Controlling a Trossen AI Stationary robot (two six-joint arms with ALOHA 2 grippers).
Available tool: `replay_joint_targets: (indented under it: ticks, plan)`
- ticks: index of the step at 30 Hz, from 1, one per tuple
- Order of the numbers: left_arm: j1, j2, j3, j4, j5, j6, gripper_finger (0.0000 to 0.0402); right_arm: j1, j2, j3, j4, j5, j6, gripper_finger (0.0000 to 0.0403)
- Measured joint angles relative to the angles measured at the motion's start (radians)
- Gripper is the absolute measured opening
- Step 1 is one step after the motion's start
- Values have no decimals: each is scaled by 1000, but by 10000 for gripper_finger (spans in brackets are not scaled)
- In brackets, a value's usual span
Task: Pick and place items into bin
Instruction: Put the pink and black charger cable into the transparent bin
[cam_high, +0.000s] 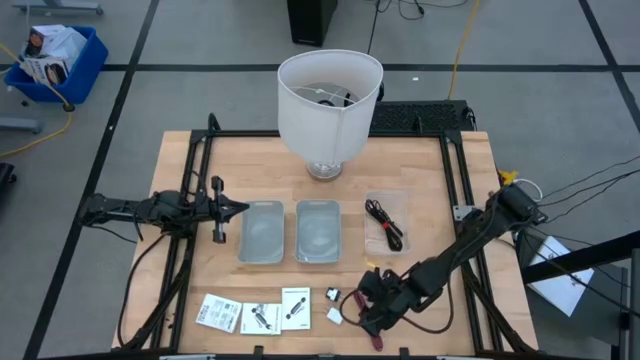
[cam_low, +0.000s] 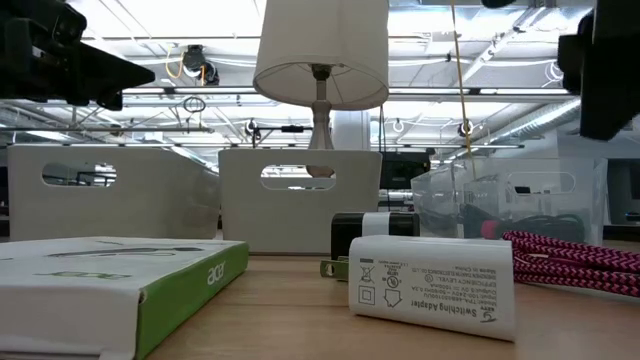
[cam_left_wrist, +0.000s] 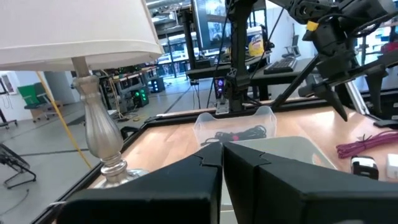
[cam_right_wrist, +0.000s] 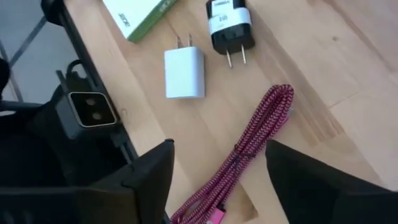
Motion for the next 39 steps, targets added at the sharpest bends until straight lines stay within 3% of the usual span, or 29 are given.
replay_joint_targets:
  ticks: [25, 30, 39]
  plan:
    - [0, 0, 0, -1, 0, -21, 21, -39, 248, 3, -77, -179, 41, 219]
    - [0, 0, 0, -1, 0, -20, 21, -39, 252, 2, -117, -175, 42, 170]
    - [0, 0, 0, -1, 0, -21, 21, -42, 250, 1, -107, -178, -39, 18]
